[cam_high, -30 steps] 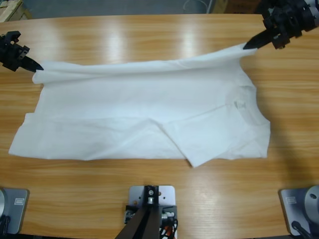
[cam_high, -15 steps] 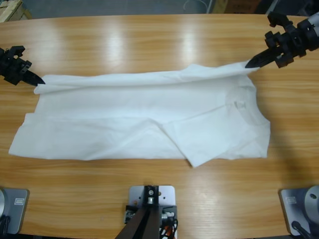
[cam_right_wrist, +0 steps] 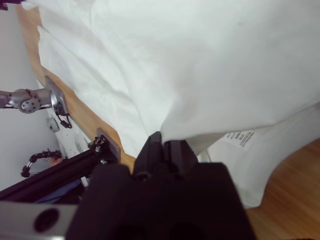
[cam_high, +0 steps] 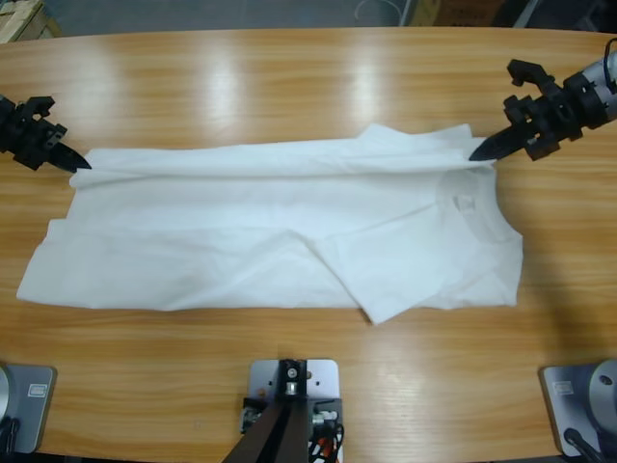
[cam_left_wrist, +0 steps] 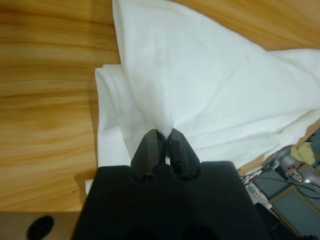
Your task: Fold clothes
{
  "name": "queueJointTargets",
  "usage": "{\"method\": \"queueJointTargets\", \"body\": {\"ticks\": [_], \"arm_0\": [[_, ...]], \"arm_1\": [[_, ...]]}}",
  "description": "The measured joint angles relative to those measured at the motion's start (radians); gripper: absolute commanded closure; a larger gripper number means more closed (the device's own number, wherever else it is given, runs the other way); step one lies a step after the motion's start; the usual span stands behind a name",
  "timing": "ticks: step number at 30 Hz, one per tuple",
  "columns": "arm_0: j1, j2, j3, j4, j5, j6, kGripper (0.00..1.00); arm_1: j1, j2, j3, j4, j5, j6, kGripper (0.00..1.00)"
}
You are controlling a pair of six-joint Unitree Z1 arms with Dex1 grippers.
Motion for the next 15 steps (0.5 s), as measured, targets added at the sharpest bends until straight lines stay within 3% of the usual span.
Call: {"method": "queueJointTargets", "body": {"ticks": [12, 13, 14, 15], "arm_0": [[-0.003, 0.040, 0.000, 0.000, 0.010, 0.003, 1.000], [-0.004, 0.042, 0.000, 0.000, 0.010, 0.003, 0.865], [-0.005, 0.043, 0.000, 0.000, 0.011, 0.003, 0.526], [-0.006, 0.044, 0.000, 0.000, 0.012, 0.003, 0.362]], "arm_1": [[0.000, 0.085, 0.000, 0.003, 0.000, 0.000, 1.000], [0.000, 0.093, 0.000, 0.005, 0.000, 0.000, 1.000], [0.000, 0.102, 0.000, 0.007, 0.000, 0.000, 1.000], [0.000, 0.110, -0.001, 0.009, 0.000, 0.000, 1.000]]}}
